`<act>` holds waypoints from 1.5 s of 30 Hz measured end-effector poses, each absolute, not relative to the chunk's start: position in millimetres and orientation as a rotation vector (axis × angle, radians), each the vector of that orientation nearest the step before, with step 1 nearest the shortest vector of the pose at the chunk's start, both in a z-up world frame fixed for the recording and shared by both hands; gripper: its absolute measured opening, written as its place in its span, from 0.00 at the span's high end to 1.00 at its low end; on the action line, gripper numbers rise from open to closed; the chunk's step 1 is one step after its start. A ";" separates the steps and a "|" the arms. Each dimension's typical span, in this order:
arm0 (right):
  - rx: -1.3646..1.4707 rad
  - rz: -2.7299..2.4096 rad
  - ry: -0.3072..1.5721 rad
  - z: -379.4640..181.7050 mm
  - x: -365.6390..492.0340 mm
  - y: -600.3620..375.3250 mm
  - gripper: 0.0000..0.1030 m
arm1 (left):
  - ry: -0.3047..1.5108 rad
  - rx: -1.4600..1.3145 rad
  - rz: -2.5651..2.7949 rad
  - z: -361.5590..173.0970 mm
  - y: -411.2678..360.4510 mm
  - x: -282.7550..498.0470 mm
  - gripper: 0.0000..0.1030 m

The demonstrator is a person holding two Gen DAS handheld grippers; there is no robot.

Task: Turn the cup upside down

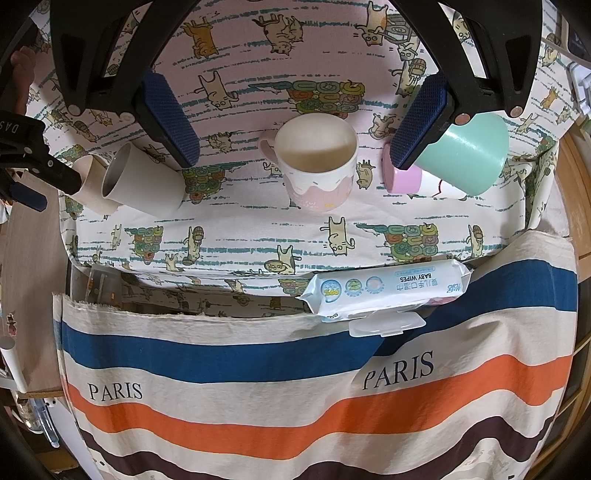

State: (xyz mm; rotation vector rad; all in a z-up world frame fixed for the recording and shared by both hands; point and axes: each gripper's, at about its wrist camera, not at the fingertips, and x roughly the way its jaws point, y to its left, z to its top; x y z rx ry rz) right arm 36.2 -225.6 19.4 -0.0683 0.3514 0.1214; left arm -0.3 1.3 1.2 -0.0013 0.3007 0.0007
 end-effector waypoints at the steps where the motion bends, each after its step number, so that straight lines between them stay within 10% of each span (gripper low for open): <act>1: -0.069 0.121 0.351 19.4 36.2 -225.6 0.01 | 0.300 -0.001 0.001 1.3 1.3 -0.4 0.01; 33: -0.061 0.108 0.411 96.2 52.5 -251.6 0.01 | 0.403 0.001 -0.064 93.1 -23.6 35.9 0.01; 45: -0.015 0.217 0.706 50.4 151.0 -253.3 0.01 | 0.470 -0.068 -0.060 62.9 -25.7 83.2 0.01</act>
